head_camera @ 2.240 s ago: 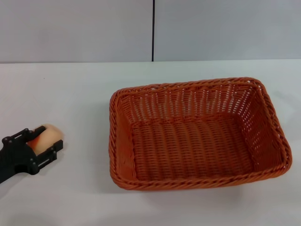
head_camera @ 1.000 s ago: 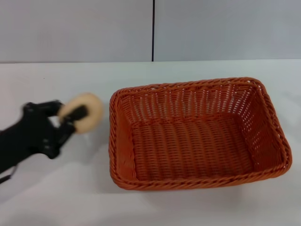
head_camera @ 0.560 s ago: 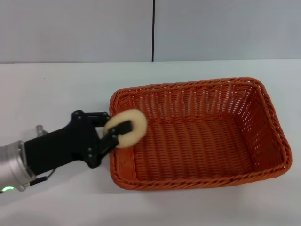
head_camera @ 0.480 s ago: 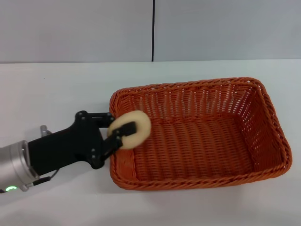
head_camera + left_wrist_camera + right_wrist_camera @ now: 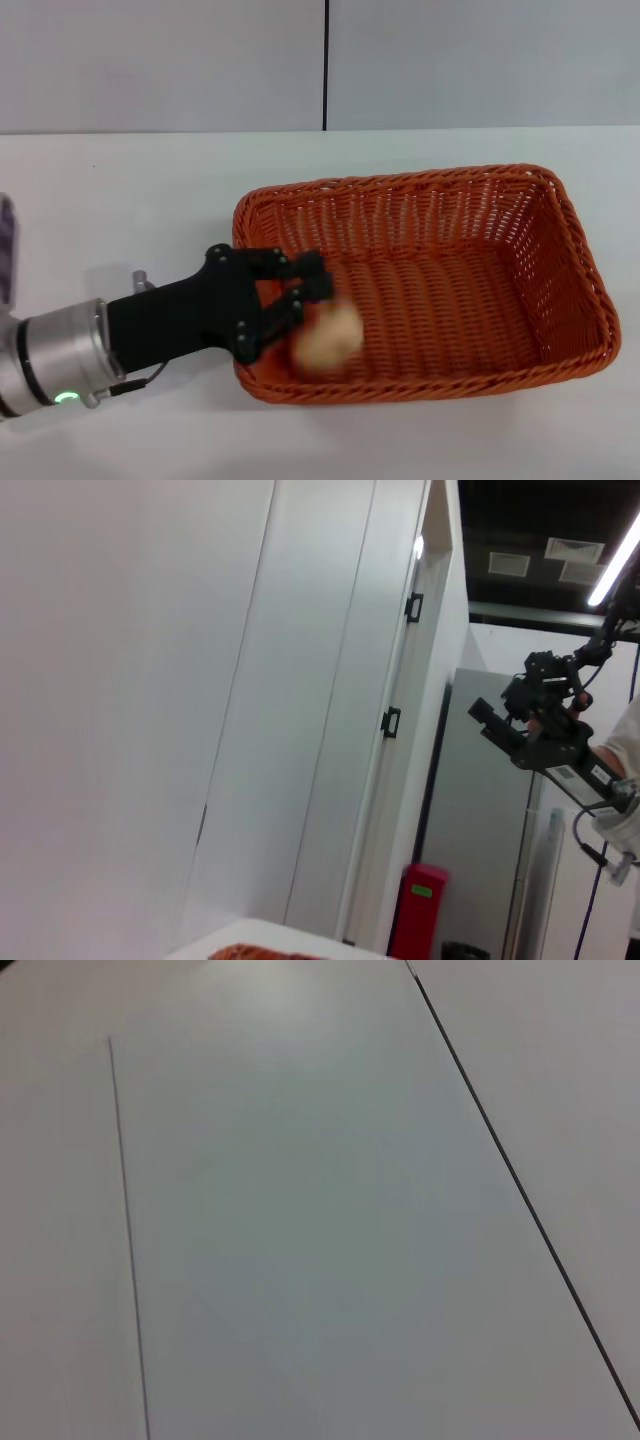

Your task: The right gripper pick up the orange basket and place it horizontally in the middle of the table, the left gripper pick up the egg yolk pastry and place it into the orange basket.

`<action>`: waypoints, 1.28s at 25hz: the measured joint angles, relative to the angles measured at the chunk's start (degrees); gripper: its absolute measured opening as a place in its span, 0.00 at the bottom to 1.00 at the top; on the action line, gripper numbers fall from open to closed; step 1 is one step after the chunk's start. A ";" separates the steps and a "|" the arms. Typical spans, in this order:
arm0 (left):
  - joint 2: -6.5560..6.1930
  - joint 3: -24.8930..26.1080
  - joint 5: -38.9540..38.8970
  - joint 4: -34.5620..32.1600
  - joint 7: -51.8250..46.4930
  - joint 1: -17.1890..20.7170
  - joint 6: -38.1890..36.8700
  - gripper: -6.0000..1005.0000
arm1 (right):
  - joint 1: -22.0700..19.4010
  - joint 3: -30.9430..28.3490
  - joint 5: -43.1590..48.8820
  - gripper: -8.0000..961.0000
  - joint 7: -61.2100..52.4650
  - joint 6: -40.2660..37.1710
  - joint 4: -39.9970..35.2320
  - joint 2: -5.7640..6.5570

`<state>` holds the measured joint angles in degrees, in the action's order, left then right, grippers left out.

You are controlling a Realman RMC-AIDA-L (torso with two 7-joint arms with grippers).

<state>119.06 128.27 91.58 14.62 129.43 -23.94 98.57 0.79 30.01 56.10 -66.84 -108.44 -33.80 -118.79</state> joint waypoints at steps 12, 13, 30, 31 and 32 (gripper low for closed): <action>-0.62 0.85 -3.49 -1.72 -0.25 0.69 -4.93 0.38 | 0.68 -0.87 0.39 0.79 2.43 2.99 3.97 -0.04; -0.62 0.85 -3.49 -1.72 -0.25 0.69 -4.93 0.42 | 0.79 -0.96 0.34 0.79 3.42 3.57 4.58 -0.04; -0.72 37.01 -10.45 5.04 6.59 19.28 -6.50 0.79 | 4.45 -6.40 -0.06 0.79 14.23 12.84 14.14 -0.05; -0.71 37.06 -12.92 4.78 6.79 20.58 -6.50 0.79 | 4.83 -6.76 0.06 0.79 14.37 13.46 14.27 0.00; -0.71 37.06 -12.92 4.78 6.79 20.58 -6.50 0.79 | 4.83 -6.76 0.06 0.79 14.37 13.46 14.27 0.00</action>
<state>118.35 165.32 78.66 19.39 136.22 -3.36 92.07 5.62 23.25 56.16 -52.47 -94.98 -19.53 -118.79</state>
